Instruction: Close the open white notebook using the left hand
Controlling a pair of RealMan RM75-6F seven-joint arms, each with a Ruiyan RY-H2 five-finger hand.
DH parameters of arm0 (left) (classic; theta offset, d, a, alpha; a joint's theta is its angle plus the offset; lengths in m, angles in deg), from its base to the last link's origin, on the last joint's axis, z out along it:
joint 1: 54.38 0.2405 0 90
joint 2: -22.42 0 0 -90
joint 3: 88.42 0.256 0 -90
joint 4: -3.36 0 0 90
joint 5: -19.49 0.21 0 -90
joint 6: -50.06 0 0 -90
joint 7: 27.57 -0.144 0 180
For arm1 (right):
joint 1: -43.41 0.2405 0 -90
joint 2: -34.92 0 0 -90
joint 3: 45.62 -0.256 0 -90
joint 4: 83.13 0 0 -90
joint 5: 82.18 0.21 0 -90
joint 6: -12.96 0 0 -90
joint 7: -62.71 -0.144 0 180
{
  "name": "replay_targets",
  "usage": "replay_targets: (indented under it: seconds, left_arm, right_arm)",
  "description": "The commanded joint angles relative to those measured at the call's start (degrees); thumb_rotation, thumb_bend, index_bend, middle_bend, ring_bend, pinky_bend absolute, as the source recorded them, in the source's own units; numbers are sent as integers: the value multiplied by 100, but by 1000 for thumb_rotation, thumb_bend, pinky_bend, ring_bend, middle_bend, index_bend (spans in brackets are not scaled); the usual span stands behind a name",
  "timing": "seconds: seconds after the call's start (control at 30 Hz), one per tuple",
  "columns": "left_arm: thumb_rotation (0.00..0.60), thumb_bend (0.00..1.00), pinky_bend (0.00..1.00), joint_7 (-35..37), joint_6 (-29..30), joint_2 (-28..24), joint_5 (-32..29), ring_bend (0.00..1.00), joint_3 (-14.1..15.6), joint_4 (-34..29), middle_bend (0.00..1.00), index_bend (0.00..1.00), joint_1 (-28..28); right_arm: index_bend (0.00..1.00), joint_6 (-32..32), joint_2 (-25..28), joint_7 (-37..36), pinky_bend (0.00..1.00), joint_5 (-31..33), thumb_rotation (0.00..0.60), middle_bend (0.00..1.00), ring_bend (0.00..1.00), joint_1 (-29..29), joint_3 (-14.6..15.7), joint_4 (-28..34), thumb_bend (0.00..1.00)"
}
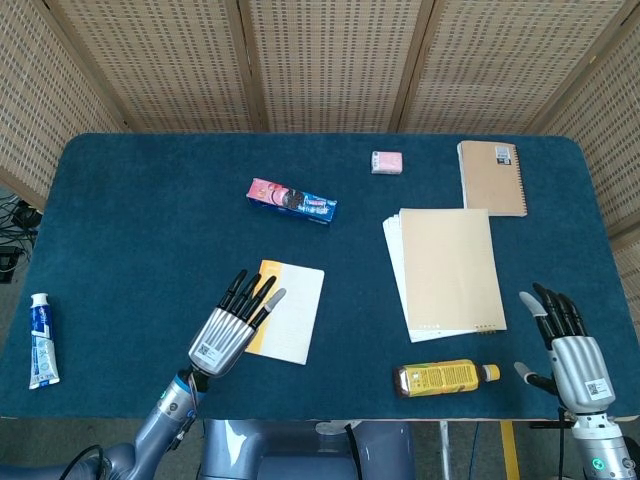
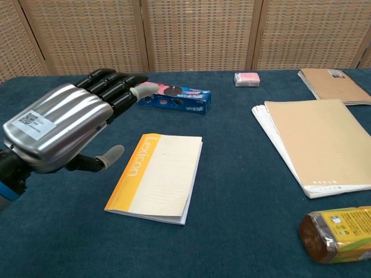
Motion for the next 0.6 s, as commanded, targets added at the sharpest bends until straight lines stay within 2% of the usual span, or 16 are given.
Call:
replay_targets:
  seconds: [0.03,0.17,0.33,0.6]
  left_arm:
    - [600,414,0,165,194,-406,-189,0,113,-250,0,0,269]
    - [600,377,0,363,388,-1038,-530,0,230,-756,0,0,627]
    - [600,283,0,774,680,-1843,-936,0,462,-1123,0,0,1140]
    - [600,274,0,1436,1094,-2399,-1061,0,709,-939,0,0,1693]
  right_arm:
    - [0,7,15,-23,0,19,600,0,0,-2,-14,-5,119]
    - [0,27,31,16,0,14,600,0,0,-10,-19,-5,118]
    - [0,72,5,250,0,-17,600,0,0,-25,-26,-3,118]
    - [0,101,-39,566,0,24,600,0,0,-44,-61,-10,118]
